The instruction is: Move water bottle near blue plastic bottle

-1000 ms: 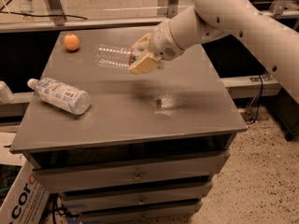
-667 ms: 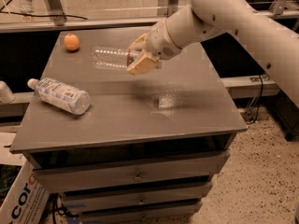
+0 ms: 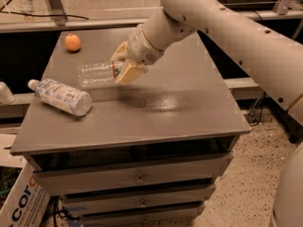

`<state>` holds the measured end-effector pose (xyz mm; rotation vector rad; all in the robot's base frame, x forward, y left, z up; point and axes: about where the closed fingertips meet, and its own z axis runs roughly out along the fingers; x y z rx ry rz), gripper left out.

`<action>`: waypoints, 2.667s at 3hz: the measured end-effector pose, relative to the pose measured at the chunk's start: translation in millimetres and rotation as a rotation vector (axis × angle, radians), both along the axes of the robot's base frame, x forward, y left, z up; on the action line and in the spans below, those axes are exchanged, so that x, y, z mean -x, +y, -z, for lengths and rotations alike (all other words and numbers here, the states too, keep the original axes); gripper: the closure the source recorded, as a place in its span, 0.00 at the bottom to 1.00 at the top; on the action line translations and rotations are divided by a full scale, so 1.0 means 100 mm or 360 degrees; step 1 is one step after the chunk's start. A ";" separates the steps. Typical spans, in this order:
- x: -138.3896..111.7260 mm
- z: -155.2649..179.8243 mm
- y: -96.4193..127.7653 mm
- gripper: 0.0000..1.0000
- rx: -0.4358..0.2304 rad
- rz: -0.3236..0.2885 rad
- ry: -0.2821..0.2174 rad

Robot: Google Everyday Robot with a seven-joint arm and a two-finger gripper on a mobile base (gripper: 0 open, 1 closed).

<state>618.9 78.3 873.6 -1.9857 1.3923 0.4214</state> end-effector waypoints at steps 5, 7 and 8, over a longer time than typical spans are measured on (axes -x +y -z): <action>0.11 0.38 0.52 0.59 0.0275 -0.0282 -0.0022; 0.13 0.36 0.54 0.13 0.0292 -0.0311 0.0014; 0.15 0.32 0.56 0.00 0.0281 -0.0329 0.0027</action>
Offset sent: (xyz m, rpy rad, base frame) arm -0.0099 0.0523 -0.0400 -0.1746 -0.0629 0.1660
